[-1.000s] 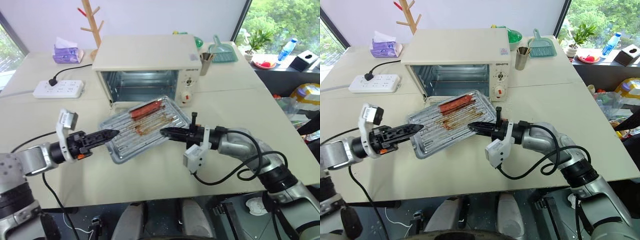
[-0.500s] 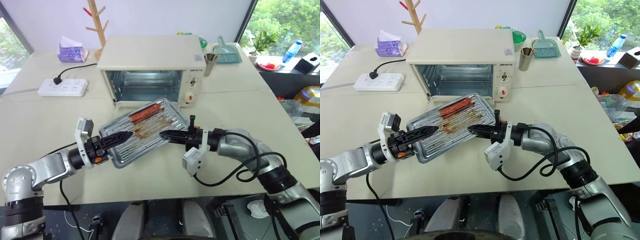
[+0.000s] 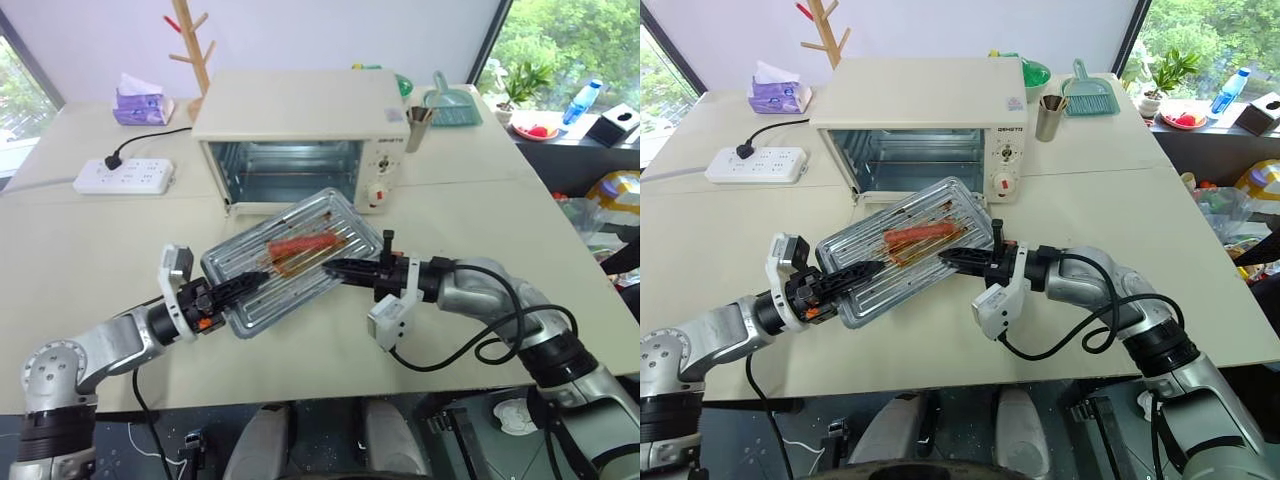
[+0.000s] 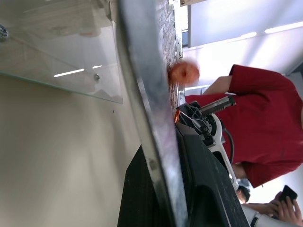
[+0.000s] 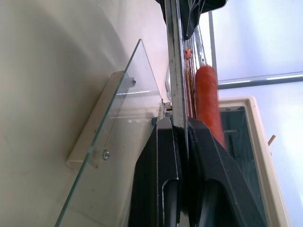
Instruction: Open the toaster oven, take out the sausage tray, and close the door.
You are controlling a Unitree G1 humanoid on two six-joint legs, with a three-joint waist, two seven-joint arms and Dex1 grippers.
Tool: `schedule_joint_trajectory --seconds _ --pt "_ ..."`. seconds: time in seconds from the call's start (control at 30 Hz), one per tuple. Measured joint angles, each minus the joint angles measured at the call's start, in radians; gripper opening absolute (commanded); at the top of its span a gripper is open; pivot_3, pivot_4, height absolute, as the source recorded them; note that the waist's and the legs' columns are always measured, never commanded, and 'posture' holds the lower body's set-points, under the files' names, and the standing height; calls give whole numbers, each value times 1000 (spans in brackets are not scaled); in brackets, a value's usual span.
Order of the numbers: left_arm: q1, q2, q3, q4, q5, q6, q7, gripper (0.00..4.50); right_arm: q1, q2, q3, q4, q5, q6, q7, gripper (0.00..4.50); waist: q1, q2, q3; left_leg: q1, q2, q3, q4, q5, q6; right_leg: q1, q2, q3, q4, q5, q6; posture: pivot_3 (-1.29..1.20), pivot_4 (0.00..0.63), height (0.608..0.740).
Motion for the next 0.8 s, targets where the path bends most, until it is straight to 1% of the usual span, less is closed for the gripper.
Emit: schedule_joint_trajectory --seconds 0.07,0.1,0.13,0.17,0.27,0.3,0.43,0.57,0.63,0.8 --pt "5 -2 -1 1 0 1 -3 47 0 -1 0 0 0 -1 0 0 0 0 0 0 0 0 0 0 0 0 0 0 0 0 0 0 150 740" --pt "8 -4 -1 1 0 0 -5 0 0 -1 0 0 1 -1 2 751 0 0 0 0 0 0 0 0 0 0 0 0 0 0 0 0 150 740" --pt "11 -7 -1 1 0 1 -8 0 1 -1 0 0 3 4 3 1020 0 0 0 0 0 0 0 0 0 0 0 0 0 0 0 0 150 740" --pt "15 -11 -1 1 0 2 -10 0 1 -1 -1 0 4 8 3 1447 0 0 0 0 0 0 0 0 0 0 0 0 0 0 0 0 150 740" --pt "33 -15 -1 3 0 2 -10 0 2 -3 -1 0 11 11 4 2926 0 0 0 0 0 0 0 0 0 0 0 0 0 0 0 0 150 740" --pt "43 -15 0 2 0 3 -11 0 3 -4 -1 0 9 11 4 3495 0 0 0 0 0 0 0 0 0 0 0 0 0 0 0 0 150 740" --pt "82 -22 12 2 0 1 -11 0 23 -26 -9 -1 9 9 4 3495 0 0 0 0 0 0 0 0 0 0 0 0 0 0 0 0 150 740" --pt "141 -28 52 -1 0 -5 -10 0 67 -56 -36 -20 30 0 4 3495 1 0 0 0 0 0 -1 0 0 0 0 0 -1 -1 -1 0 150 740" --pt "170 -42 82 -6 0 -13 -8 0 88 -73 -49 -33 51 -6 4 3495 1 0 0 0 0 0 -1 0 0 0 -1 0 -1 -2 -4 0 150 740" --pt "252 -89 177 -70 0 -71 8 0 147 -114 -89 -41 135 10 25 3495 1 0 0 -1 1 0 -1 -1 1 1 -1 0 -4 -3 -4 0 150 740"
